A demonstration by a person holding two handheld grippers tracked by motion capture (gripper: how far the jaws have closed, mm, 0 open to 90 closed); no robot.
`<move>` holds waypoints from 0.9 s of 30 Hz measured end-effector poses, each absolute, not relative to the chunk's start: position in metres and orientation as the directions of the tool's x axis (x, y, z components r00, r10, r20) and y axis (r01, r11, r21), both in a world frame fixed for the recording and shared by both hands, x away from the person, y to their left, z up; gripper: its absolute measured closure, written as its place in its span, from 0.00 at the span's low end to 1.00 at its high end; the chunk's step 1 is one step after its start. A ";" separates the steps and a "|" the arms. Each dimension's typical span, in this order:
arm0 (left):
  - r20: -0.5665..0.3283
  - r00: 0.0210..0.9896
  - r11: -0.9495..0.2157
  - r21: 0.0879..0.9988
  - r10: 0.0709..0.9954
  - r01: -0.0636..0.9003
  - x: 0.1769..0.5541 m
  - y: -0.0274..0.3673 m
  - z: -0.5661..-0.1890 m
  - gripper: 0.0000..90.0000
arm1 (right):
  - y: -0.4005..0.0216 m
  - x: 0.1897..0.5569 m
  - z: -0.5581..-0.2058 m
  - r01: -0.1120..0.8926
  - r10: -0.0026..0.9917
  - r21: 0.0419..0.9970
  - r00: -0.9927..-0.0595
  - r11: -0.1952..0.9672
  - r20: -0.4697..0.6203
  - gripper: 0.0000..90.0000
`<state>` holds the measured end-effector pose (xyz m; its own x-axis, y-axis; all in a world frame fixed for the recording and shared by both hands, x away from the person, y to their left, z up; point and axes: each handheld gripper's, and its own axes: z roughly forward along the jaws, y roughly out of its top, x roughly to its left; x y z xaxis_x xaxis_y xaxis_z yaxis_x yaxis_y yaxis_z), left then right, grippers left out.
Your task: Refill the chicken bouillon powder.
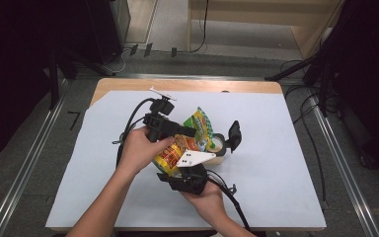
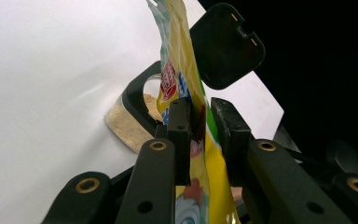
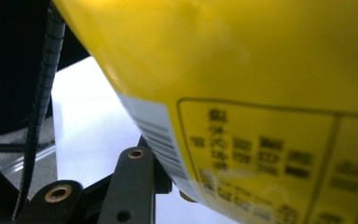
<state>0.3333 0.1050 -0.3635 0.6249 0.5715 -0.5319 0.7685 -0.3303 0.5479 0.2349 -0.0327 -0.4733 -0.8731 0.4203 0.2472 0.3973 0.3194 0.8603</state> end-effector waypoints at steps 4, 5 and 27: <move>-0.538 0.617 -0.322 0.544 0.574 0.774 0.334 0.107 -0.367 0.89 | -0.032 0.234 -0.478 0.398 0.421 0.855 -0.874 0.334 0.242 0.77; -0.544 0.614 -0.317 0.543 0.572 0.777 0.335 0.108 -0.368 0.89 | -0.032 0.235 -0.479 0.390 0.421 0.855 -0.877 0.342 0.232 0.77; -0.562 0.580 -0.296 0.518 0.590 0.803 0.338 0.116 -0.374 0.96 | -0.034 0.235 -0.493 0.391 0.442 0.828 -0.875 0.403 0.198 0.72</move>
